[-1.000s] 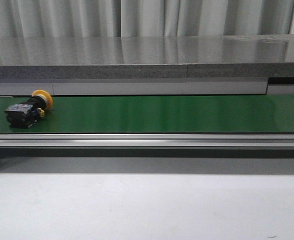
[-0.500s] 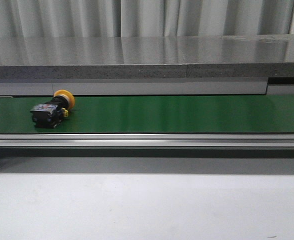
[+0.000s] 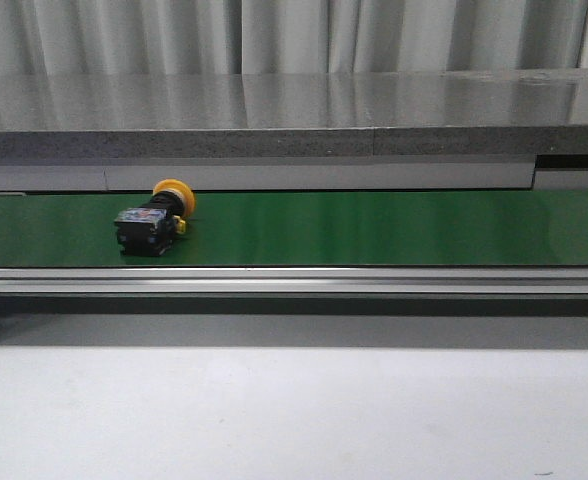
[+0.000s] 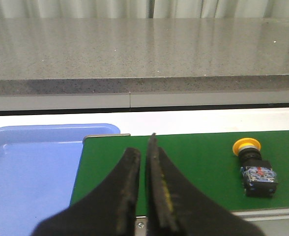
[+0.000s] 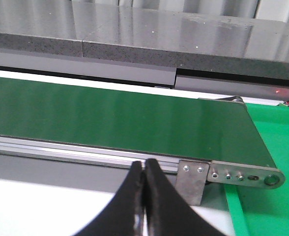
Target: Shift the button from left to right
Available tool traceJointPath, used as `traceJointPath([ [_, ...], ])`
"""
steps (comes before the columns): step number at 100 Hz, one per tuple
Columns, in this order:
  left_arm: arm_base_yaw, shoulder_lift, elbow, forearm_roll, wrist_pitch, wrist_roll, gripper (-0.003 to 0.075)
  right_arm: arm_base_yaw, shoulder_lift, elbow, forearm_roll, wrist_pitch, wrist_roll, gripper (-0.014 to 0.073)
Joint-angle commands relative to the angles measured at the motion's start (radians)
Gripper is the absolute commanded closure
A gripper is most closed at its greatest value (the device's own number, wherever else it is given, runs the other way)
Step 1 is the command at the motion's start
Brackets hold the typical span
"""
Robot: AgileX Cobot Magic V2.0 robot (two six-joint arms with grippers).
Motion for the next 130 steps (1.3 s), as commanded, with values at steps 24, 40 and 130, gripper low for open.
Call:
traceJointPath([
  [24,-0.008,-0.001,-0.029,-0.009,-0.088,-0.002,0.0715,0.001,-0.017,-0.018,0.021,-0.171,-0.003,0.0662],
  [40,-0.008,-0.001,-0.029,-0.009,-0.088,-0.002,0.0715,0.001,-0.003,-0.099,0.066,-0.12,-0.003,0.0662],
  [130,-0.008,-0.001,-0.029,-0.009,-0.088,-0.002,0.0715,0.001,0.82,-0.875,0.09,0.692,-0.003,0.0662],
])
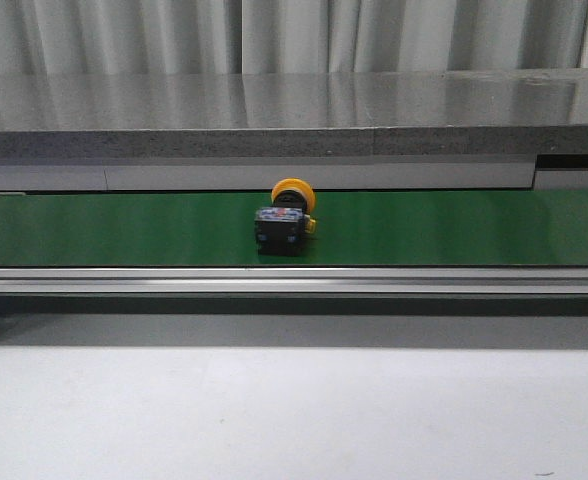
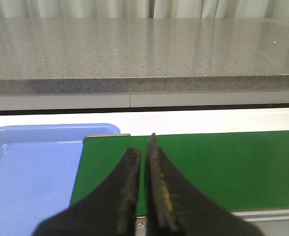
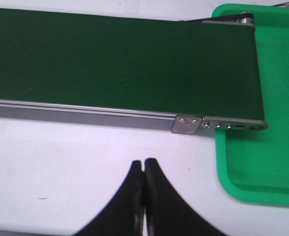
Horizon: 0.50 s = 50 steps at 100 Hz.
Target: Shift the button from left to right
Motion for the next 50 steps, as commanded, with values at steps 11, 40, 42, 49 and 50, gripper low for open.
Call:
traceJointPath([
  [11,-0.008,-0.001,-0.029,-0.007,-0.087,-0.002,0.0715,0.001,0.112,-0.053,0.019,-0.042,-0.003,0.0662],
  [40,-0.008,-0.001,-0.029,-0.007,-0.087,-0.002,0.0715,0.001,0.15,-0.053,0.019,-0.082,-0.003,0.0354],
  [42,-0.008,-0.001,-0.029,-0.007,-0.087,-0.002,0.0715,0.001,0.15,-0.053,0.019,-0.084,-0.003,0.0324],
  [49,-0.008,-0.001,-0.029,-0.007,-0.087,-0.002,0.0715,0.001,0.15,-0.053,0.019,-0.092,-0.003,0.0179],
  [50,-0.008,-0.001,-0.029,-0.007,-0.087,-0.002,0.0715,0.001,0.15,-0.053,0.019,-0.094,-0.003,0.0155],
])
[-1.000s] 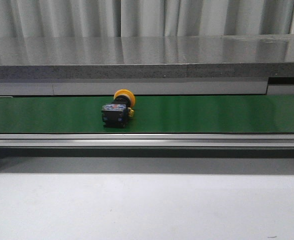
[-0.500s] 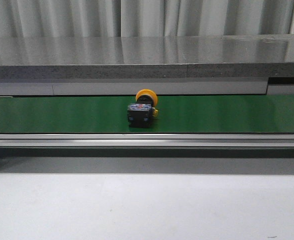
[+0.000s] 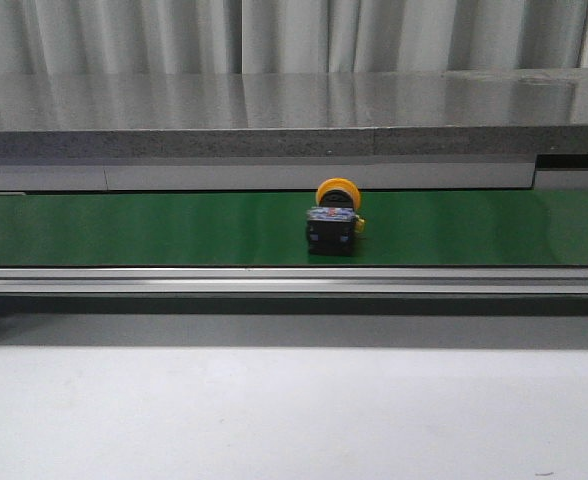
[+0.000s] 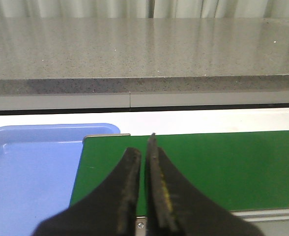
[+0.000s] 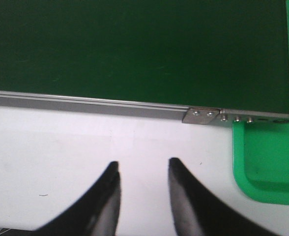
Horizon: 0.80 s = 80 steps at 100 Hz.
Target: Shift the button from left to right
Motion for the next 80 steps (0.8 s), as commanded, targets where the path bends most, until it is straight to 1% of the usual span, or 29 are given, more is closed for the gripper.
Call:
traceJointPath([
  [1,-0.008,-0.001,-0.029,-0.007,-0.087,-0.002,0.0715,0.001,-0.003,-0.035,-0.001,-0.069,-0.003,0.0144],
  [4,-0.008,-0.001,-0.029,-0.007,-0.087,-0.002,0.0715,0.001,-0.003,-0.035,-0.001,-0.073,-0.003,0.0095],
  [11,-0.008,-0.001,-0.029,-0.007,-0.087,-0.002,0.0715,0.001,-0.003,-0.035,0.004,-0.086,-0.003,0.0049],
  [18,-0.008,-0.001,-0.029,-0.007,-0.087,-0.002,0.0715,0.001,-0.002,-0.035,0.025,-0.104,-0.003,0.0054],
  [32,-0.008,-0.001,-0.029,-0.007,-0.087,-0.002,0.0715,0.001,0.035,-0.035,0.12,-0.142,-0.005,0.0055],
  [44,-0.008,-0.001,-0.029,-0.007,-0.087,-0.002,0.0715,0.023,0.097,-0.035,0.186,-0.171,-0.052,0.0055],
  [54,-0.008,-0.001,-0.029,-0.007,-0.087,-0.002,0.0715,0.063,0.159,-0.035,0.193,-0.222,-0.064,0.0055],
  [69,-0.008,-0.001,-0.029,-0.007,-0.087,-0.002,0.0715,0.134,0.254,-0.041,0.193,-0.335,-0.064,0.0055],
  [80,-0.008,-0.001,-0.029,-0.007,-0.087,-0.002,0.0715,0.178,0.341,-0.079,0.191,-0.376,-0.072,0.0055],
])
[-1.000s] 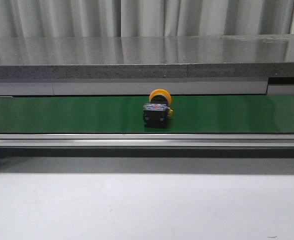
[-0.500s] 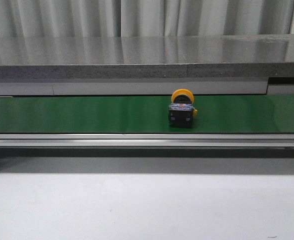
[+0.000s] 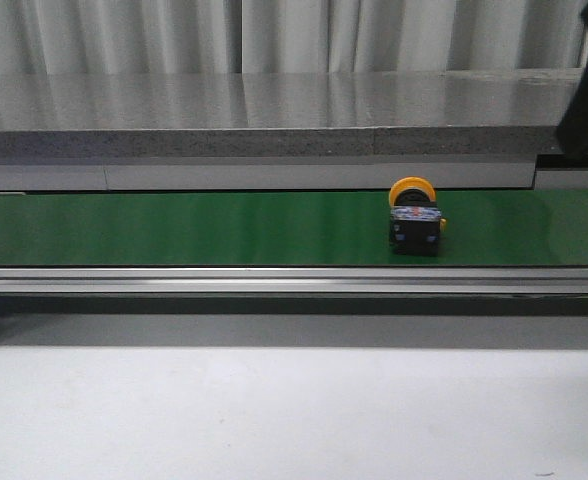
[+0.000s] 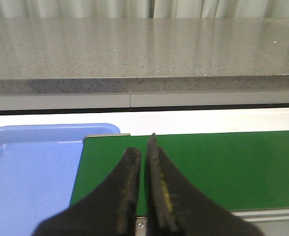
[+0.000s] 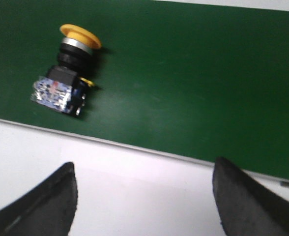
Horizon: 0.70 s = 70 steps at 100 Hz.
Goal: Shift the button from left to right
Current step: 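Lower the right gripper onto the push button and close it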
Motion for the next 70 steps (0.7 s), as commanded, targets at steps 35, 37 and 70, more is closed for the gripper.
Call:
traceJointPath([
  [35,-0.008,-0.001,-0.029,-0.007,-0.087,-0.002,0.0715,0.061,0.28,-0.228,0.012,-0.116,-0.037,0.0055],
  [37,-0.008,-0.001,-0.029,-0.007,-0.087,-0.002,0.0715,0.061,0.29,-0.236,0.011,-0.116,-0.038,0.0055],
  [70,-0.008,-0.001,-0.029,-0.007,-0.087,-0.002,0.0715,0.061,0.425,-0.268,-0.052,-0.11,-0.038,0.0055],
])
